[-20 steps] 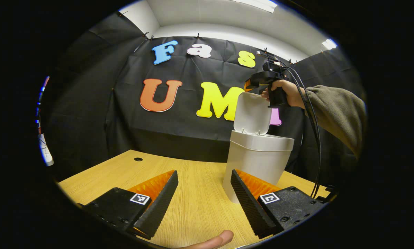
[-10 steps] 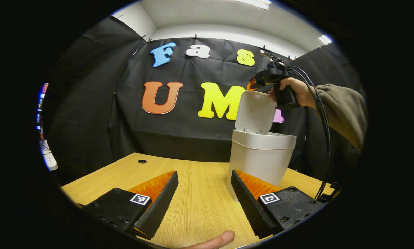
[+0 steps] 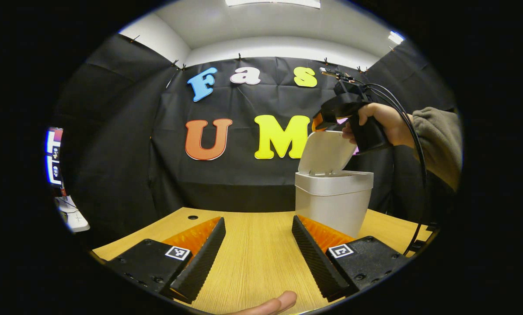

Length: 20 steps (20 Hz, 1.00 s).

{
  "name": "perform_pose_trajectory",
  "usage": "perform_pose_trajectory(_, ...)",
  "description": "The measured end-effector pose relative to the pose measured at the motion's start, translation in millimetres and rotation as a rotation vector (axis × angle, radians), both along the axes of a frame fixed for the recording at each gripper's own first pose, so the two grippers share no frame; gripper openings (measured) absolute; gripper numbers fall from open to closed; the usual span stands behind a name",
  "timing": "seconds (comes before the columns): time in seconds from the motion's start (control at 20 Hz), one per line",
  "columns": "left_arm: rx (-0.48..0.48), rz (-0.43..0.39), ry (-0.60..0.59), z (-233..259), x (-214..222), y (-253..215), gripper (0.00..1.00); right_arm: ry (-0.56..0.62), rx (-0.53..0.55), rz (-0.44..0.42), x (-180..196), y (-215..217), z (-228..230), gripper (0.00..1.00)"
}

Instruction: Press the lid of the desktop garbage bin to open it, pick up the crumpled paper on the desktop and throw it into the bin, then pick up the pop can on the desktop and drop it into the bin, and finally close the garbage bin lid.

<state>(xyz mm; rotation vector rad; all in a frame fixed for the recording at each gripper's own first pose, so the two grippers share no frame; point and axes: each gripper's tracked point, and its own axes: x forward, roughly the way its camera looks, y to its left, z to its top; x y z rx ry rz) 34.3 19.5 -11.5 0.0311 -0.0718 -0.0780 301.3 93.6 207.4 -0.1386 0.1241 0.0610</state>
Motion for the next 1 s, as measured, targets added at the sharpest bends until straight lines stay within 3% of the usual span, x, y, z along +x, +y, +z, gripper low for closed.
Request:
perform_pose_trajectory(0.25, -0.001, 0.018, 0.032, -7.0, 5.6, 6.3, 0.99, 0.067, -0.068, 0.028, 3.2, 8.9, -40.3, 0.98)
perform_pose_trajectory(0.65, -0.012, 0.026, 0.049, -12.1, 9.3, 14.7, 0.99, 0.163, 0.015, 0.054, 5.0, 7.3, -74.8, 0.96)
perform_pose_trajectory(1.0, -0.004, 0.042, 0.044, -11.3, 11.1, 20.0, 0.99, 0.199, 0.007, 0.035, -20.3, -15.4, -96.2, 0.97)
